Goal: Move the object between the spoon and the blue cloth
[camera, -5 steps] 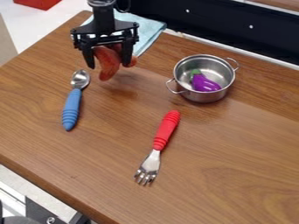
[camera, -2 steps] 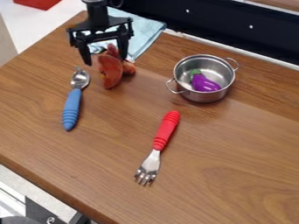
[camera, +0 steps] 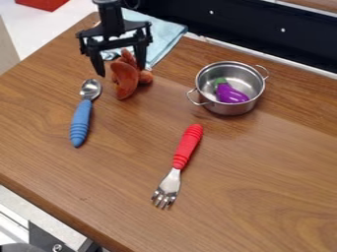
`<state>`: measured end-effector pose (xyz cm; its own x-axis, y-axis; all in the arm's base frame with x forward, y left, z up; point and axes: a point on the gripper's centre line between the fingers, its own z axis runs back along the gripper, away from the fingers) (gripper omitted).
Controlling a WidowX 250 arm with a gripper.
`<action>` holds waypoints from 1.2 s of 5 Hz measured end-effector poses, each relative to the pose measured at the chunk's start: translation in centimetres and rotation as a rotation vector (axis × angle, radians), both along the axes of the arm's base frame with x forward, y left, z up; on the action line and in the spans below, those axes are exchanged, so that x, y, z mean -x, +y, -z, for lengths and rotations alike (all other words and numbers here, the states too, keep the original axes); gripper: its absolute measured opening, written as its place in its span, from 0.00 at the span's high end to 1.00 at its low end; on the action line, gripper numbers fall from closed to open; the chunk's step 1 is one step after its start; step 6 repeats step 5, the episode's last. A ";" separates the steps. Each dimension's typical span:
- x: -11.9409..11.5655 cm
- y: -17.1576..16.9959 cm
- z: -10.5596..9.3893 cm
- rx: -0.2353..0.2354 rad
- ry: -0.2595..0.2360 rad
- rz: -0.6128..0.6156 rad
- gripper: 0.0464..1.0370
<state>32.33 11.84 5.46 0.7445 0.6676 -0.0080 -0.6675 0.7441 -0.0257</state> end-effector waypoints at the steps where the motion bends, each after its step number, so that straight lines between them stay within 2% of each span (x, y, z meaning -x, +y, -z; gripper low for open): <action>1: 1.9 -2.0 -1.3 0.031 -0.017 0.128 0.04; 3: 5.8 -4.7 -2.7 0.085 -0.046 0.309 0.04; 4: 7.9 -6.4 -2.4 0.095 -0.041 0.396 0.04; 5: 10.3 -9.2 -1.0 0.069 -0.029 0.534 0.04; 6: 10.3 -9.2 -1.0 0.069 -0.029 0.534 0.04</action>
